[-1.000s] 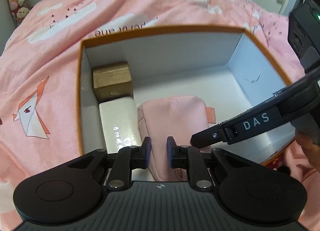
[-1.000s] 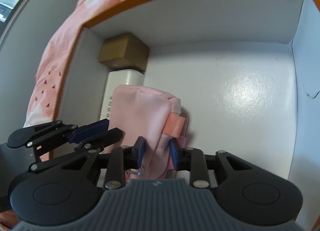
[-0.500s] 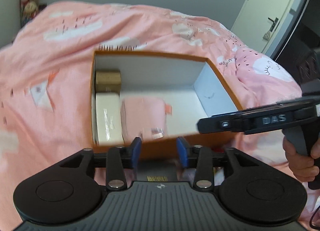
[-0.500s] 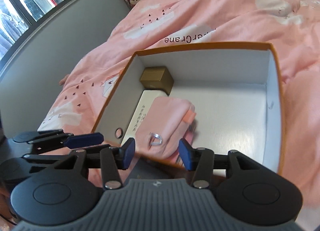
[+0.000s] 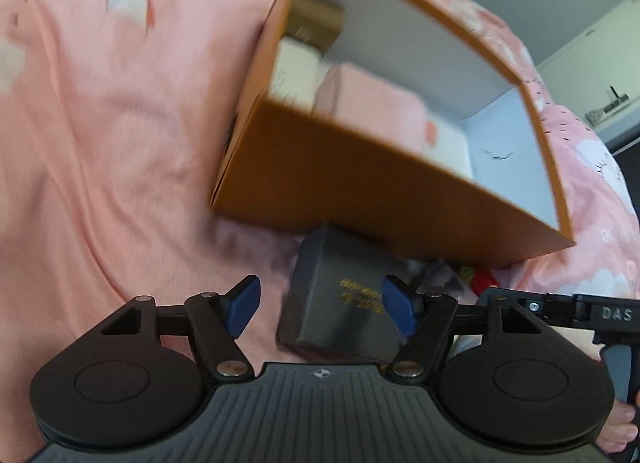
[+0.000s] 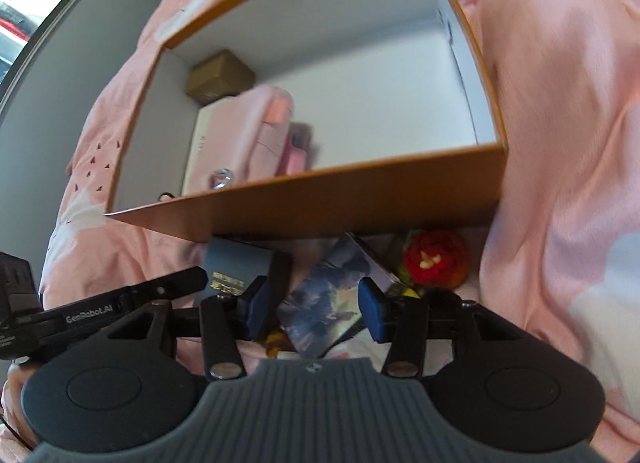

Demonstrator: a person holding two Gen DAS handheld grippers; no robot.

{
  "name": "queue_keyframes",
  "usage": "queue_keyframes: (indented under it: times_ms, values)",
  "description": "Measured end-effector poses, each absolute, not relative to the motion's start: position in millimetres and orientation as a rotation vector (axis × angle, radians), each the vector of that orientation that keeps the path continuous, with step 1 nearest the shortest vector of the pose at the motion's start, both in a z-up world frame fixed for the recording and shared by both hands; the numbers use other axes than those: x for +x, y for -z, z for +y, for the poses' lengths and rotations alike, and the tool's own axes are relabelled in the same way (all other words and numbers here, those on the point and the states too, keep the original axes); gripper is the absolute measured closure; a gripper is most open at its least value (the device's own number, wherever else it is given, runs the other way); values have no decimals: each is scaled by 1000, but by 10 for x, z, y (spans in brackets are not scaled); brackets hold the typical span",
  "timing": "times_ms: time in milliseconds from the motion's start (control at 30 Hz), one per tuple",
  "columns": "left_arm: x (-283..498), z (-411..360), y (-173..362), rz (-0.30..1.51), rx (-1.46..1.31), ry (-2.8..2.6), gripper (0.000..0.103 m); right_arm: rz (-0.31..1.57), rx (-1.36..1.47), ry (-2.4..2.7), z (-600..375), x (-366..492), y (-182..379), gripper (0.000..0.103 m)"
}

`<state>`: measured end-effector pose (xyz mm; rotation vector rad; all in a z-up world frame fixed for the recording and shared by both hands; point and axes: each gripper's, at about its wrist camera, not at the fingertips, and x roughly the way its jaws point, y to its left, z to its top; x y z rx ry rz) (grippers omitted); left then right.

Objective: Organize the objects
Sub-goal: 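Grasp the black gift box with the left gripper while the right gripper grasps the anime card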

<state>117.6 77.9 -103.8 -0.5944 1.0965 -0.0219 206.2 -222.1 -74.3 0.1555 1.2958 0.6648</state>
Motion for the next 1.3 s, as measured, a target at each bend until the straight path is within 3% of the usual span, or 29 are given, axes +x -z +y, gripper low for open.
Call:
queue_keyframes:
  times_ms: [233,500,833,1033,1300]
  values:
    - [1231,798,1203,1123,-639,36,15,1375,187,-652,-2226,2117,941,41]
    - [1352,767,1379,1143,-691,110,13,1422,200,-627,-2211,2198,1026,41]
    - [1158,845,1181,1095,-689,102,51,1452,182,-616,-2160,2222,1093,41]
    - [979,816,967,1050,-626,77,57,1483,160,-612,-2114,2260,1148,42]
    - [847,959,820,1025,-642,24,58,1506,97,-624,-1959,2306,1199,38]
